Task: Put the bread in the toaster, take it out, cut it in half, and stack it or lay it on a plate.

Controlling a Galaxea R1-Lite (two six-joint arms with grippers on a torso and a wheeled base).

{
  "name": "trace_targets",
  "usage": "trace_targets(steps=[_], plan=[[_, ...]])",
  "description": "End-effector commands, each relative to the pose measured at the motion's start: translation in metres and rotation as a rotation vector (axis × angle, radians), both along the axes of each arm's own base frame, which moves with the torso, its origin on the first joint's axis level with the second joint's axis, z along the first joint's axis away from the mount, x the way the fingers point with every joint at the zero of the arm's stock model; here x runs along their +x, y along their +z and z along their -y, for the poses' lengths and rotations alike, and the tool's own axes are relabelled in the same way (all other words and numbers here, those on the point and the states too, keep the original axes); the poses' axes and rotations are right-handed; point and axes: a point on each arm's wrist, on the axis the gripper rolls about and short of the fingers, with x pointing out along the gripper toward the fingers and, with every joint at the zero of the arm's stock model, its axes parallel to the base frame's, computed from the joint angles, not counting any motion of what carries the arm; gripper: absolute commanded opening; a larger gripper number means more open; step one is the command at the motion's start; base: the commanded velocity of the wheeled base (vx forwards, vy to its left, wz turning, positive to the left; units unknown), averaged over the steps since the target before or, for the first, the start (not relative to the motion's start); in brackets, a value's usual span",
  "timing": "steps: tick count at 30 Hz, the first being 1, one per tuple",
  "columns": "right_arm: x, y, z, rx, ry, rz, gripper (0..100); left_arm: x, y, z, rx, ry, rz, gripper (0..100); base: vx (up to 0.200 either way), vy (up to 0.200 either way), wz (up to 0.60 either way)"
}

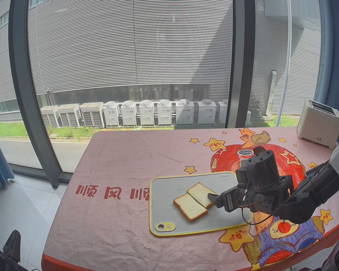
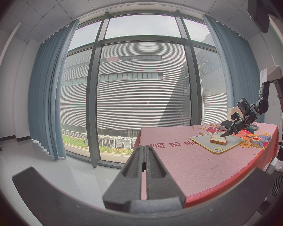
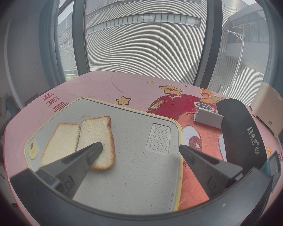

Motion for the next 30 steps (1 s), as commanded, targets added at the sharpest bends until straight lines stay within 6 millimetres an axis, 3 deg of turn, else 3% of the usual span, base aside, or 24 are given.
trace_targets(steps=[1, 10, 11, 30], plan=[[0.0014, -0.0038, -0.0014, -0.004, -0.001, -0.008, 100, 0.0001, -0.0051, 0.0000, 0.000, 0.000, 0.000, 0, 0.000, 0.000, 0.00], [0.0004, -0.0062, -0.0036, 0.001, -0.001, -0.017, 100, 0.0001, -0.0051, 0.0000, 0.000, 0.000, 0.000, 0, 0.000, 0.000, 0.00], [0.0001, -0.0062, -0.0040, 0.001, 0.001, -0.017, 0, 0.0001, -0.0051, 0.0000, -0.001, 0.002, 0.000, 0, 0.000, 0.000, 0.00], [-0.0033, -0.0043, -0.0081, 0.021, 0.005, -0.019, 0, 0.0001, -0.0051, 0.0000, -0.001, 0.002, 0.000, 0, 0.000, 0.000, 0.00]])
